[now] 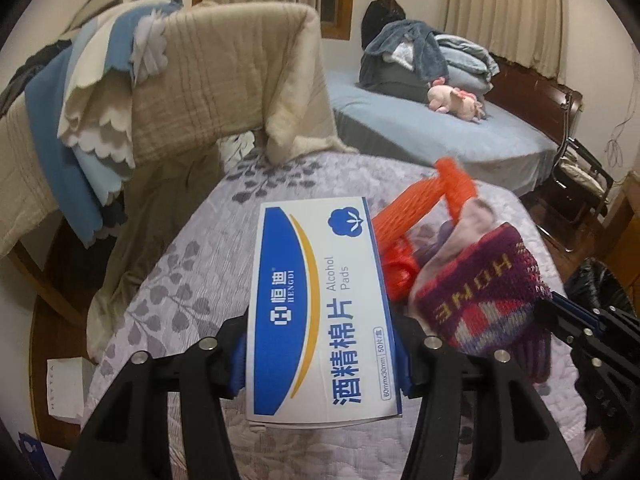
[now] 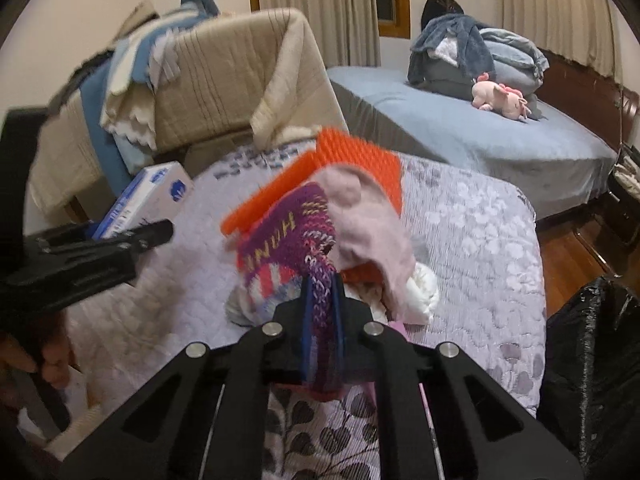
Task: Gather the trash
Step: 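Carry box and glove to the bin and release both inside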
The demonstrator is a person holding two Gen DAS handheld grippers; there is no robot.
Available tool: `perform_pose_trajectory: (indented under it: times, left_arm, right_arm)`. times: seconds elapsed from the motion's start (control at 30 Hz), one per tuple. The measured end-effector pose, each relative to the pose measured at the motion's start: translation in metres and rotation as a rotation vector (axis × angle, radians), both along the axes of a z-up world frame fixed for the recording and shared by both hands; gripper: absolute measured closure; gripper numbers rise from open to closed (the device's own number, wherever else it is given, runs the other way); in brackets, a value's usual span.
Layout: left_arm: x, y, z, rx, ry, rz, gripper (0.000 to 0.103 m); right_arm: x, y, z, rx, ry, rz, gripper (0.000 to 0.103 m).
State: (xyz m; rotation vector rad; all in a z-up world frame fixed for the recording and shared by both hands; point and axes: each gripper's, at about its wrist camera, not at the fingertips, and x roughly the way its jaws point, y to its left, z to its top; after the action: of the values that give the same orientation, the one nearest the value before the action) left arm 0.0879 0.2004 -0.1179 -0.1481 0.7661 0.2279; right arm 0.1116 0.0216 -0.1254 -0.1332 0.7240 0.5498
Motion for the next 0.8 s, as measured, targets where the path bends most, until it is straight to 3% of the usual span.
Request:
perform_pose_trajectory:
  times: [0.27, 0.47, 0.8]
  left_arm:
    - [0.0, -0.041, 0.031, -0.006, -0.049, -0.085, 0.048]
    - [0.018, -0.101, 0.044, -0.035, -0.069, -0.235, 0.048]
    - [0.058, -0.225, 0.047, -0.052, -0.106, -0.507, 0.048]
  right_arm:
    - [-0.022, -0.046, 0.046, 0.0, -0.087, -0.063, 0.095]
    - [-0.024, -0.102, 0.064, -0.023, -0.128, -0.186, 0.095]
    - [-0.015, -0.232, 0.055, -0.079, -0.146, -0.476, 0.095]
